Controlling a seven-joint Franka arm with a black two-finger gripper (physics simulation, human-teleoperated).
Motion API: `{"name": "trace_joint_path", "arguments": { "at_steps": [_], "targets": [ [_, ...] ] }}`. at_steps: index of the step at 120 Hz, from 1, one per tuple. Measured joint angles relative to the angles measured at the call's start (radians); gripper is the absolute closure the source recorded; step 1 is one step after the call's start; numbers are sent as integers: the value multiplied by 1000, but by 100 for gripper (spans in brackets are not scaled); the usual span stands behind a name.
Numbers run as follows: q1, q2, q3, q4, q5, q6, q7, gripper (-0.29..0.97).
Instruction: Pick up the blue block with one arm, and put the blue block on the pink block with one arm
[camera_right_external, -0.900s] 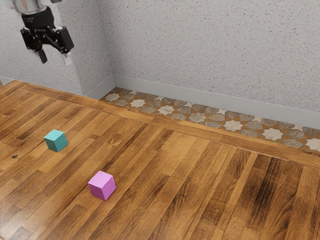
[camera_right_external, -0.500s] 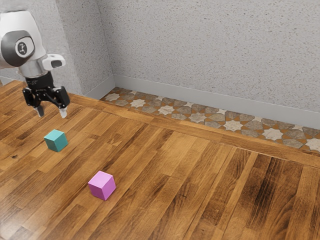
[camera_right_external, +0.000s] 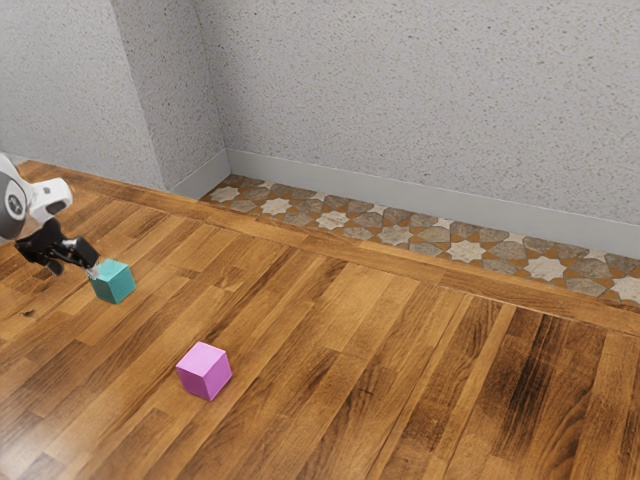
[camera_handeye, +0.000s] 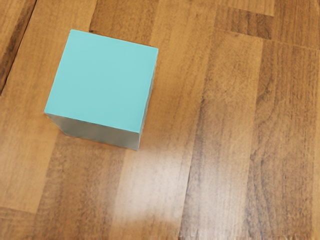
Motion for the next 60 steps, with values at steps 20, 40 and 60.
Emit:
{"name": "trace_joint_path", "arguments": {
  "at_steps": [20,40,60],
  "targets": [
    [-59,123,-7,85,109,-24,139,3],
    [-64,209,6,135,182,-28,212,3],
    [-91,232,75,146,197,-30,252,3]
  ]
}}
